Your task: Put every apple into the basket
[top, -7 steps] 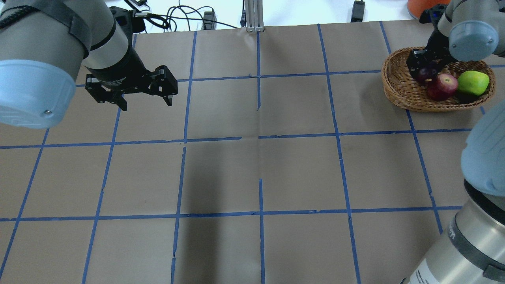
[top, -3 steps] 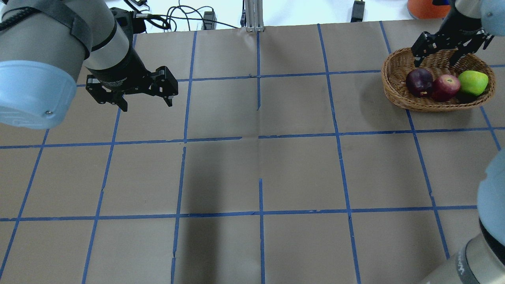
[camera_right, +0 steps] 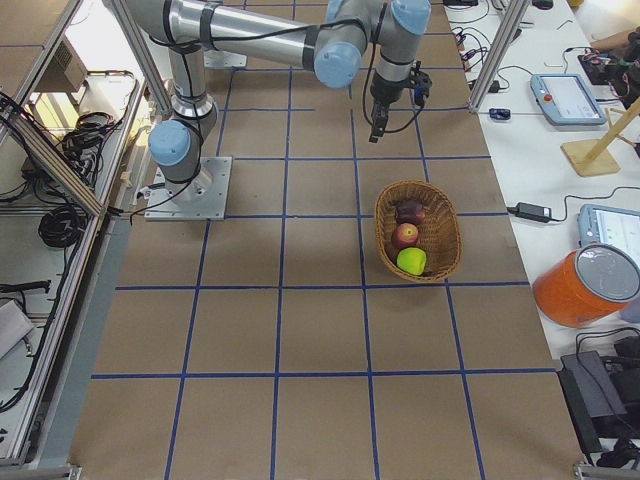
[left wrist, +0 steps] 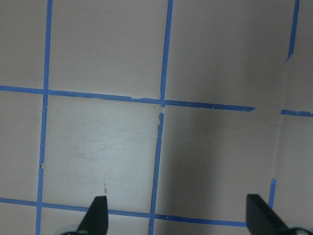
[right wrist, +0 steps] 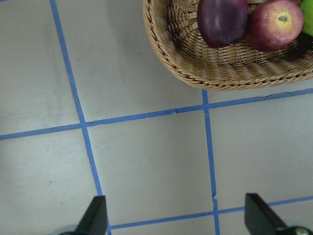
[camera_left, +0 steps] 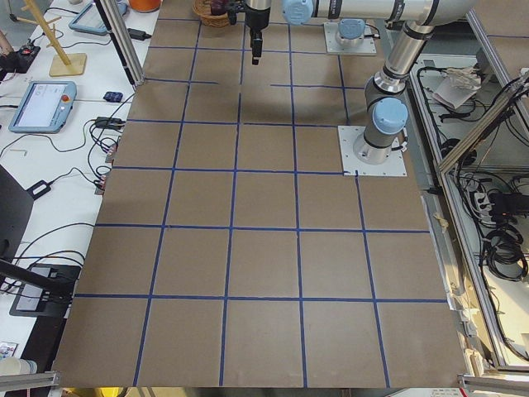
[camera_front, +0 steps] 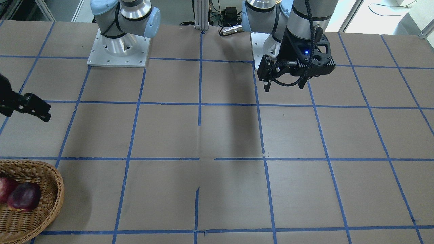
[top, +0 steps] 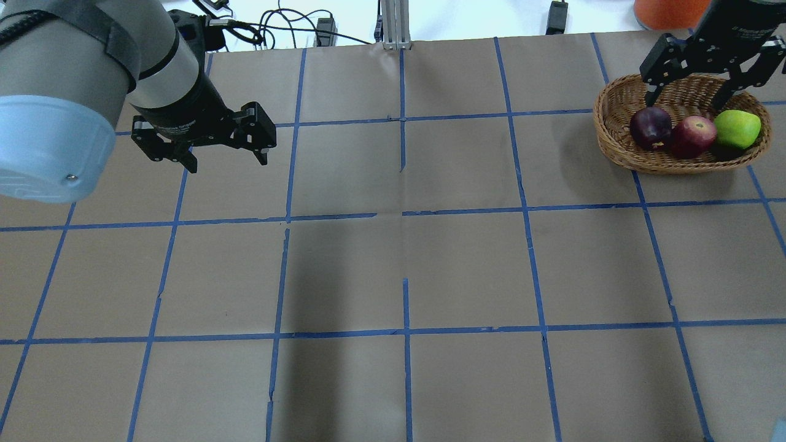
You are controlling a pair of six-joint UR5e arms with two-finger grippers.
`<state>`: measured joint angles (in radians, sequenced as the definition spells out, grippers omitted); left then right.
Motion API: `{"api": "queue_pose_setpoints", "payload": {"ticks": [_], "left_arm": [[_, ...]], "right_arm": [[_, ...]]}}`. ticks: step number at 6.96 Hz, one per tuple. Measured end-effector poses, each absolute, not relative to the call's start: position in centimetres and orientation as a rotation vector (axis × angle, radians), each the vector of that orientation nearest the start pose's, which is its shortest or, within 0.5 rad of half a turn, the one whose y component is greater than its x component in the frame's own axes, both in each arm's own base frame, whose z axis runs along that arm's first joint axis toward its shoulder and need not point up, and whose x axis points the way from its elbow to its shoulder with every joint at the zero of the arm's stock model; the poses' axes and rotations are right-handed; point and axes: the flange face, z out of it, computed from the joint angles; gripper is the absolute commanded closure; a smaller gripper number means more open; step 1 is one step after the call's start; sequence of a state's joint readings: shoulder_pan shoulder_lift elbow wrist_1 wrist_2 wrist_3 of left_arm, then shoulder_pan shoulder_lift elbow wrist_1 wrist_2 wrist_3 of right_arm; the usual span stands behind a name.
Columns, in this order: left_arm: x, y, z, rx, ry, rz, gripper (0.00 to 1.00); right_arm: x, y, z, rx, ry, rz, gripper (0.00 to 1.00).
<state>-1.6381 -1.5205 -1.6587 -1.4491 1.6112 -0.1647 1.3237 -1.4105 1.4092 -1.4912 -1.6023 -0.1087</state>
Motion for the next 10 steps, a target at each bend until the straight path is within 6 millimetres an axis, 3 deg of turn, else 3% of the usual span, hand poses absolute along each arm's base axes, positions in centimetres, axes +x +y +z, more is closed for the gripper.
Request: {"api": "queue_pose_setpoints", "payload": {"ticks": [2,4,5,7,10], "left_arm": [[-16.1,-46.7,48.4,-0.153,3.104,-0.145,0.0],[-16.0,-46.4,48.7,-0.154,3.104,-0.157,0.0],[-16.0,-46.3,48.8,-0.157,3.105,-0.159,0.0],[-16.0,-46.2,48.8,-0.156,3.105,-0.161,0.0],[-16.0,-46.2,48.8,-0.149,3.105,-0.158,0.0]], "right_arm": [[4.6,-51.9,49.6,0.223,3.159,0.096,0.0],[9.4,-48.0,49.5,0.165,3.165,0.09,0.0],[11.2,-47.0,49.4,0.141,3.166,0.092,0.0],[13.4,-46.5,49.7,0.12,3.123,0.09,0.0],[13.4,-46.7,49.0,0.113,3.091,0.11,0.0]]}}
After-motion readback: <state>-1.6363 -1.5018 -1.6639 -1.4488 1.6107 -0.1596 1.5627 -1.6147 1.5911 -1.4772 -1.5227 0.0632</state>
